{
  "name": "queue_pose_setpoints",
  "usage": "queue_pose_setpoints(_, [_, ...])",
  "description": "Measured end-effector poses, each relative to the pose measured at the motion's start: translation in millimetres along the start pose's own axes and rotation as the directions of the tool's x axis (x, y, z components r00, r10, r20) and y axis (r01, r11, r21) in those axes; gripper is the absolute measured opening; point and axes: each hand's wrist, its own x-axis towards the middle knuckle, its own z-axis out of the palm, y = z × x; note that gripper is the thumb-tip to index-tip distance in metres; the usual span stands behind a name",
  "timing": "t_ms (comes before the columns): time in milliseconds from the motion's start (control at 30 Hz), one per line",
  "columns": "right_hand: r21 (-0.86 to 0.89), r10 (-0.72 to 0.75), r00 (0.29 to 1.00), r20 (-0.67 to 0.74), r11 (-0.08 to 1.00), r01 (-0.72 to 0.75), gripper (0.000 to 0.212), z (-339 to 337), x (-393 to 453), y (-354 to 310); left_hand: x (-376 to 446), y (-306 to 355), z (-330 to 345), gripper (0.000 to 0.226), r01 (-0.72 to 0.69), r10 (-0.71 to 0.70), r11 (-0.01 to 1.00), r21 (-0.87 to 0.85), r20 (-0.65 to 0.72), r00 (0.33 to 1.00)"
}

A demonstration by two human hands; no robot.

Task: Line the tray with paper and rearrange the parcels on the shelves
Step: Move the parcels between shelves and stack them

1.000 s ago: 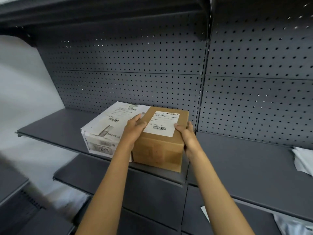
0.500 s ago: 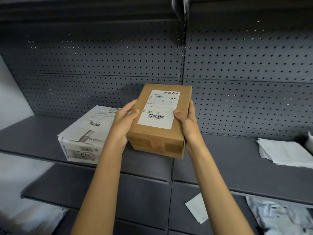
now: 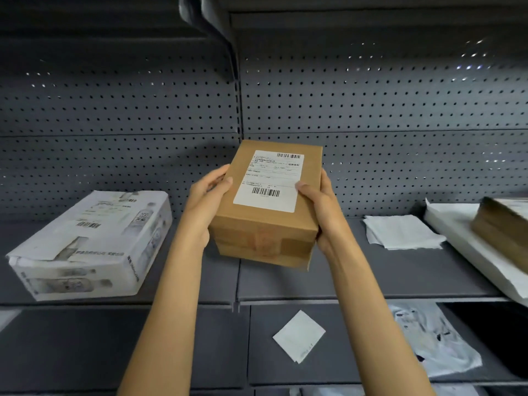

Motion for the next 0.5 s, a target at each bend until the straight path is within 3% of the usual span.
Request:
queue_pose_setpoints(67, [0.034, 0.054, 0.998, -0.036, 0.998, -0.053, 0.045, -24, -2, -12, -5, 8, 19, 0.028, 0.038, -0.037, 0.999, -0.017, 0.026, 0.999])
queue_pose_setpoints(200, [0.109, 0.117, 0.988, -0.105, 0.988, -0.106, 0.043, -79, -8, -32, -13, 17, 61, 0.046, 0.051, -0.044, 0.997, -0.05, 0.125, 0.991])
queue_pose_setpoints(367, [0.149, 0.129, 0.974, -0.188, 0.984, -0.101, 0.035, -153, -28, -54, -34, 26, 140, 0.03, 0.026, -0.018, 0.998, -0.049, 0.173, 0.985])
queue_pose_setpoints(500, [0.163, 0.111, 0.956, -0.273, 0.984, -0.068, 0.028, -222, -51, -88, -57, 38, 219, 0.03, -0.006, 0.036, 0.992, -0.129, 0.229, 0.973])
